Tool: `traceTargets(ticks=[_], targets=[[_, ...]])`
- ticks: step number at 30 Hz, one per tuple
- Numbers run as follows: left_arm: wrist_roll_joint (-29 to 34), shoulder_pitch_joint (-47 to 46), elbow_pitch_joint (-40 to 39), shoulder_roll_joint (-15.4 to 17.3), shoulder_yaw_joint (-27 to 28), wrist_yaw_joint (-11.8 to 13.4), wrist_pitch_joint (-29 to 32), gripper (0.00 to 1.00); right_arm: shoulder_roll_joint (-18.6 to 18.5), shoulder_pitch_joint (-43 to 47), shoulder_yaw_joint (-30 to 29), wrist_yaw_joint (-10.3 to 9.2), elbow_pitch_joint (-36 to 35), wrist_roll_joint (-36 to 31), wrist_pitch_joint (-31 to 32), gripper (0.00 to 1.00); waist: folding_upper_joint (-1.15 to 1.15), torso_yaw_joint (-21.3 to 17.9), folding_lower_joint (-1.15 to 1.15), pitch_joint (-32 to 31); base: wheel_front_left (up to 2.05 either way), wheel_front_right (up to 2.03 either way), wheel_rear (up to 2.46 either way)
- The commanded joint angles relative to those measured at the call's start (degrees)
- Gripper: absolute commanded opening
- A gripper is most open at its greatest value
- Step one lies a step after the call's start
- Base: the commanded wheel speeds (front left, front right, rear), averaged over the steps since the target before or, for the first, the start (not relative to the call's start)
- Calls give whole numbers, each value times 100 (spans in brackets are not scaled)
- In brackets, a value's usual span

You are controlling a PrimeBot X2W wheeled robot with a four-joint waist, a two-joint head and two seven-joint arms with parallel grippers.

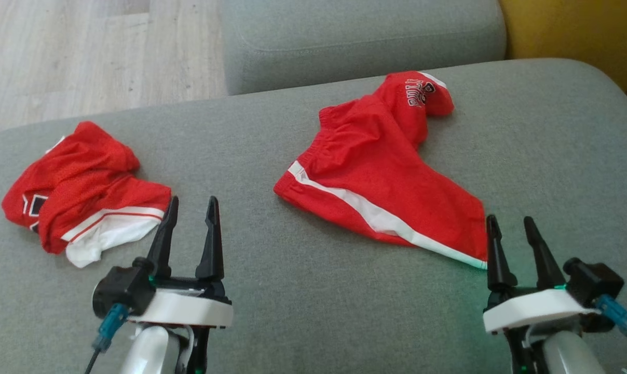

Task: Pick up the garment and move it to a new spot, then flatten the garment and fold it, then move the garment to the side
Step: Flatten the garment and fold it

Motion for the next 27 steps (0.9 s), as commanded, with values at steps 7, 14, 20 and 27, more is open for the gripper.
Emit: traceTargets(ticks=[7,14,20,27], targets=[[248,-562,196,113,69,-104,-31,100,-8,-405,110,22,-336,-43,-61,100,0,-201,1,338,0,0,0],[233,-1780,1102,633,-924,-154,754,100,-8,-611,177,22,-336,-33,-61,100,0,-419,1,858,0,0,0],[-303,-2913,1739,957,-1815,-157,1690,100,-8,-727,223,22,-364,23,-61,100,0,-553,1,1190,0,0,0],[-890,-3637,2399,1021,-2391,-157,2277,100,-7,-857,271,22,-409,66,-61,100,0,-711,1,1489,0,0,0]])
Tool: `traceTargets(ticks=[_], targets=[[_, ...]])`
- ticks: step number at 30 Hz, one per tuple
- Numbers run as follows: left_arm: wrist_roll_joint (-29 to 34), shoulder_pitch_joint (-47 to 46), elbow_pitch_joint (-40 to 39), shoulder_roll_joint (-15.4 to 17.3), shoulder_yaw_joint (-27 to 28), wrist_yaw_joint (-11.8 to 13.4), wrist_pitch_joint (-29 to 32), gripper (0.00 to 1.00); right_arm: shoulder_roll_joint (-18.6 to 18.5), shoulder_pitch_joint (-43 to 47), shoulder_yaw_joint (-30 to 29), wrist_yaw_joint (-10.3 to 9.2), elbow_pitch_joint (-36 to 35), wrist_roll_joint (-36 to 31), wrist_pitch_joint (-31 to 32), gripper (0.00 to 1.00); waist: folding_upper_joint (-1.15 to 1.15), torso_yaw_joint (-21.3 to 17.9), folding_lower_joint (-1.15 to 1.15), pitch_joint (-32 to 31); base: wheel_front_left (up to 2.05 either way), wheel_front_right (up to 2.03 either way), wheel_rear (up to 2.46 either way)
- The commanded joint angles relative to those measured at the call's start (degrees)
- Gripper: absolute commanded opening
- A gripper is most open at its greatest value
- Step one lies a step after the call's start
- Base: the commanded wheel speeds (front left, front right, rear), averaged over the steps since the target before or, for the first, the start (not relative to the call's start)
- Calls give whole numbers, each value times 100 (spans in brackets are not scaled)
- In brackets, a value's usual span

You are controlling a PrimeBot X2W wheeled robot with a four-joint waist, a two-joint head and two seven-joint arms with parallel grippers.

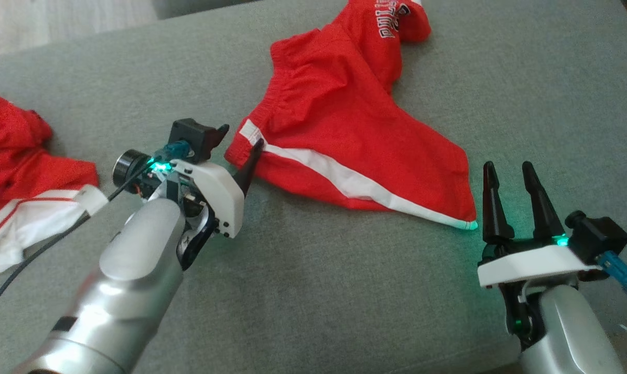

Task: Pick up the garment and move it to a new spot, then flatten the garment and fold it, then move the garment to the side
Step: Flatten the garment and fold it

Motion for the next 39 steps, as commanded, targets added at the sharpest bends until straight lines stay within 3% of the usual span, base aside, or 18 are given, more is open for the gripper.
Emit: traceTargets(ticks=[1,14,15,16,17,18,29,39], targets=[[-89,-344,-70,200,31,11,2,100,-11,-157,140,22,-208,28,-61,100,0,-73,-1,101,0,0,0],[-664,-725,367,285,-630,10,-383,100,-11,-172,110,22,-162,-14,-61,100,0,-168,-1,161,0,0,0],[-707,-751,396,285,-677,10,-404,92,-11,-174,116,22,-147,-19,-61,100,0,-172,-1,158,0,0,0],[-752,-776,420,285,-721,10,-428,58,-11,-176,123,22,-126,-25,-61,100,0,-174,-1,152,0,0,0],[-794,-797,444,289,-765,10,-454,36,-11,-177,131,22,-99,-34,-61,100,0,-176,-1,141,0,0,0],[-836,-811,461,296,-813,10,-481,0,-11,-176,145,22,-63,-45,-61,100,0,-178,-1,128,0,0,0],[-1479,-893,483,546,-1155,10,-730,0,-10,-137,647,22,1017,-290,94,100,0,-288,-1,-210,0,0,0],[-1685,-1011,576,579,-1364,10,-887,0,-10,-292,1029,22,1545,-486,254,100,0,-314,-1,-302,0,0,0]])
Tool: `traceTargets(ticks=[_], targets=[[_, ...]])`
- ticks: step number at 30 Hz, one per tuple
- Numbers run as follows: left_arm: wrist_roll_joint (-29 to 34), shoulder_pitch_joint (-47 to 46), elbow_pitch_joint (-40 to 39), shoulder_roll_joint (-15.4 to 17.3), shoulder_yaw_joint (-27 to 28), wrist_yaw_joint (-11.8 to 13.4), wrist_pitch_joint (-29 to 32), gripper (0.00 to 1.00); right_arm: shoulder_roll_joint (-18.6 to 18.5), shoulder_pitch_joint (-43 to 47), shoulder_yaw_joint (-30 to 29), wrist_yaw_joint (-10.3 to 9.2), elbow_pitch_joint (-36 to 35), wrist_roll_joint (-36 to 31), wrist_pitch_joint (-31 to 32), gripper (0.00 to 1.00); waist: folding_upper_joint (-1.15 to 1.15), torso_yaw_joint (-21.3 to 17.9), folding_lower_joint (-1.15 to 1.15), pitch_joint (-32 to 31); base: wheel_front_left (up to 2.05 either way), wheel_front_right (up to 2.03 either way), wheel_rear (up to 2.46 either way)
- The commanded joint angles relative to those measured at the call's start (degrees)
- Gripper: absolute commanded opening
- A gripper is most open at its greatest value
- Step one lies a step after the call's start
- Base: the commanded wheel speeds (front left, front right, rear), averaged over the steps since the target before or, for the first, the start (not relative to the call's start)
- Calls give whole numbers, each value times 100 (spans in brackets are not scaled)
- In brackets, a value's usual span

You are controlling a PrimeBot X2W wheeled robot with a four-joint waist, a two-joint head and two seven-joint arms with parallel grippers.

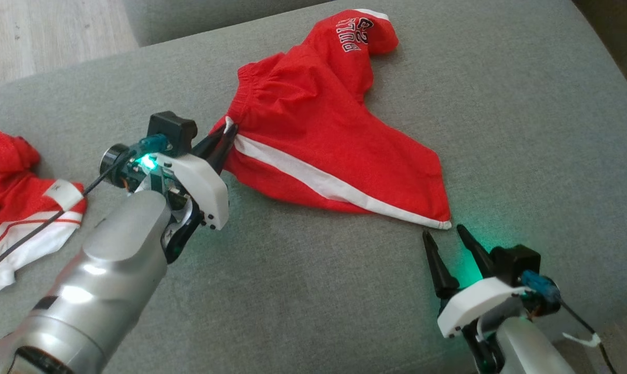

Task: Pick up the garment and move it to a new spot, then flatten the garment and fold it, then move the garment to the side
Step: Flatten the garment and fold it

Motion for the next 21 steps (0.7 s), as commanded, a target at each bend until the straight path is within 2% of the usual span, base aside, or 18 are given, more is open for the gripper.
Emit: traceTargets(ticks=[1,4,11,12,13,15,21], targets=[[-77,-371,-77,182,135,10,-73,0,-9,-264,139,22,-57,-25,-25,100,0,13,0,17,0,0,0],[-123,-417,-64,176,82,10,-115,0,-9,-395,176,22,157,-189,-33,100,0,36,0,42,0,0,0],[-247,-481,1,150,-74,10,-203,0,-9,-620,285,22,526,-121,-171,100,0,111,0,72,0,0,0],[-262,-489,13,152,-88,10,-216,0,-9,-634,299,22,552,-109,-185,87,0,115,0,72,0,0,0],[-278,-496,24,155,-101,10,-229,0,-9,-647,318,22,574,-95,-199,47,0,116,0,69,0,0,0],[-307,-502,47,161,-132,10,-252,0,-9,-673,351,22,610,-76,-224,0,0,117,0,56,0,0,0],[-379,-474,126,195,-191,10,-348,0,-9,-678,319,22,480,-111,-290,0,0,94,0,-47,0,0,0]])
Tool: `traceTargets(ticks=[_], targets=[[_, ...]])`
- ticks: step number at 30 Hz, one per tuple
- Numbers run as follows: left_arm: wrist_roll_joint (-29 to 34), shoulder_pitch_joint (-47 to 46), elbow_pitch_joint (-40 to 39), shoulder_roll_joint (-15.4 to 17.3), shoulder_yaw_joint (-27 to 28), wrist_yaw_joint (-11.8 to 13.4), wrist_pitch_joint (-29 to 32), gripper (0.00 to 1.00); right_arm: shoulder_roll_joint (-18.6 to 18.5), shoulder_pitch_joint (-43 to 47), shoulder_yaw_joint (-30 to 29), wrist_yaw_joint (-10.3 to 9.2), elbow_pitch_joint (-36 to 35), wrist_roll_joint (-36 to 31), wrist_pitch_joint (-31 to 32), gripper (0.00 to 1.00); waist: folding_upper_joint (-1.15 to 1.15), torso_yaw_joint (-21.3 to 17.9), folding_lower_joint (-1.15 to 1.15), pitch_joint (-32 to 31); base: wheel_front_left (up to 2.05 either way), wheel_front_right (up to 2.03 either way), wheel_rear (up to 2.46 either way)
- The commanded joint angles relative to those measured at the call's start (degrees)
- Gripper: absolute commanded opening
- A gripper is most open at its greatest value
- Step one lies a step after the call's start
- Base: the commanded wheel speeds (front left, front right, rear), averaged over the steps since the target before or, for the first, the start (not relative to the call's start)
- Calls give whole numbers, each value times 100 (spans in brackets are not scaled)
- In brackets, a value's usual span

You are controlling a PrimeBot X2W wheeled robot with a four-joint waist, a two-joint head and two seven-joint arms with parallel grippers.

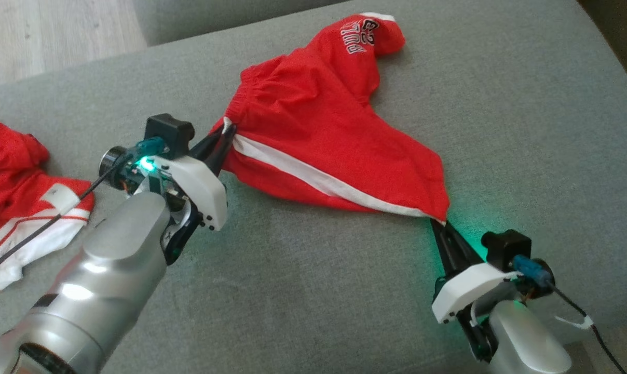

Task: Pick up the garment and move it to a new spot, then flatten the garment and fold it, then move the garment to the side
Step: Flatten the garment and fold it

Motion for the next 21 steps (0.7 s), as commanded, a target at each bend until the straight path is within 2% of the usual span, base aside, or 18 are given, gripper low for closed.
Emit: traceTargets(ticks=[1,12,21], targets=[[-49,-344,-71,205,172,10,-111,0,-7,-99,91,22,-216,-32,-92,0,0,-18,0,-46,0,0,0],[-334,-364,-46,261,470,61,-749,0,-20,2,-266,22,-1582,-123,28,0,0,-75,0,-570,0,0,0],[-547,-568,-471,248,807,78,-1021,0,-471,-582,-321,22,-2545,97,708,0,0,107,0,-1010,0,0,0]])
